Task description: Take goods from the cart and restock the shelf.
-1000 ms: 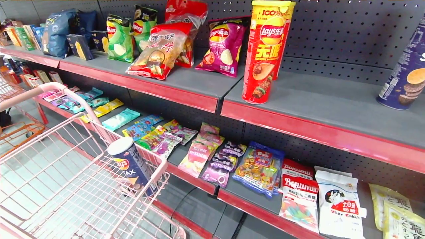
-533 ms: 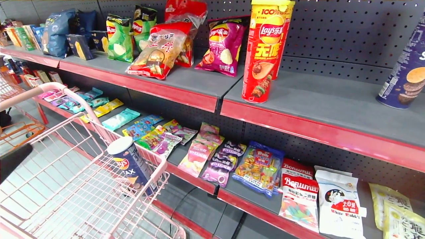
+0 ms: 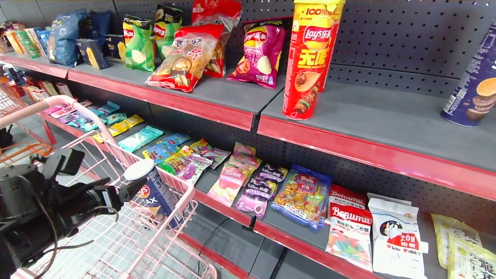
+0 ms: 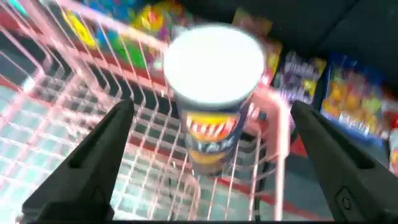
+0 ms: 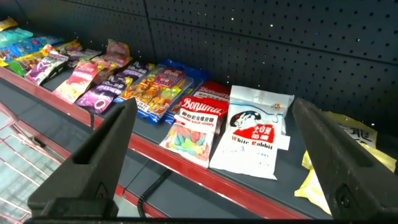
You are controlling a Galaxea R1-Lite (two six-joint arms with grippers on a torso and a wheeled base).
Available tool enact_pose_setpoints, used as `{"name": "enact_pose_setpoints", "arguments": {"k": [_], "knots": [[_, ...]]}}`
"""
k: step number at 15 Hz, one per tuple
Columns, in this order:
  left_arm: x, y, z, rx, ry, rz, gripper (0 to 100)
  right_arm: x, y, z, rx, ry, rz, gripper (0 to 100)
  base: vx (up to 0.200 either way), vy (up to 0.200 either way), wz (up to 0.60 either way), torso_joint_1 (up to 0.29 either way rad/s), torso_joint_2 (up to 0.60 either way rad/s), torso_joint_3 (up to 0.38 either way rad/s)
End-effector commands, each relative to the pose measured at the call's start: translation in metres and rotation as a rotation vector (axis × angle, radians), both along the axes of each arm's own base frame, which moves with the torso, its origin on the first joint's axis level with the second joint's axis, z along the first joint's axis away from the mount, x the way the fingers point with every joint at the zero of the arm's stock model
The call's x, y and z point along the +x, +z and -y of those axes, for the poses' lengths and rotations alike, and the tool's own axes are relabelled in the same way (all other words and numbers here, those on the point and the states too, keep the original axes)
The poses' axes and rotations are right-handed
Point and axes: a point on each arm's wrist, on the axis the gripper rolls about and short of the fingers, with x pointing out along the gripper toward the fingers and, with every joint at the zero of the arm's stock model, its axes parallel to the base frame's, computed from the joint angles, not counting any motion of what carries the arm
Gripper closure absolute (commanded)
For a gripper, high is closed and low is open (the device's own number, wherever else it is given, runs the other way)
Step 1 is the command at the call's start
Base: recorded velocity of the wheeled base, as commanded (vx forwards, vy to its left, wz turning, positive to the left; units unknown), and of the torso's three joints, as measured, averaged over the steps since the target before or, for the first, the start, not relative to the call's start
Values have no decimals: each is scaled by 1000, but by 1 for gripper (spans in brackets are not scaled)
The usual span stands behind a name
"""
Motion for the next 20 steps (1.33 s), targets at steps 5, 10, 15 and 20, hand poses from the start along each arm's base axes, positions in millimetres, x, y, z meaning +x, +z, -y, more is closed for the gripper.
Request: {"name": "enact_pose_setpoints", "arguments": {"k": [5,10,15,20], "knots": [[24,-39,3,-8,-44,-94,0,0,0,0,0,1,0,0,0,0,0,0,0,0],[50,-45,6,-2,-56,-21,0,0,0,0,0,1,0,0,0,0,0,0,0,0],[60,-52,13,12,-80,-25,100,0,0,0,-2,4,0,0,0,0,0,0,0,0],[51,-24,12,13,-79,77,100,0,0,0,0,4,0,0,0,0,0,0,0,0]]}}
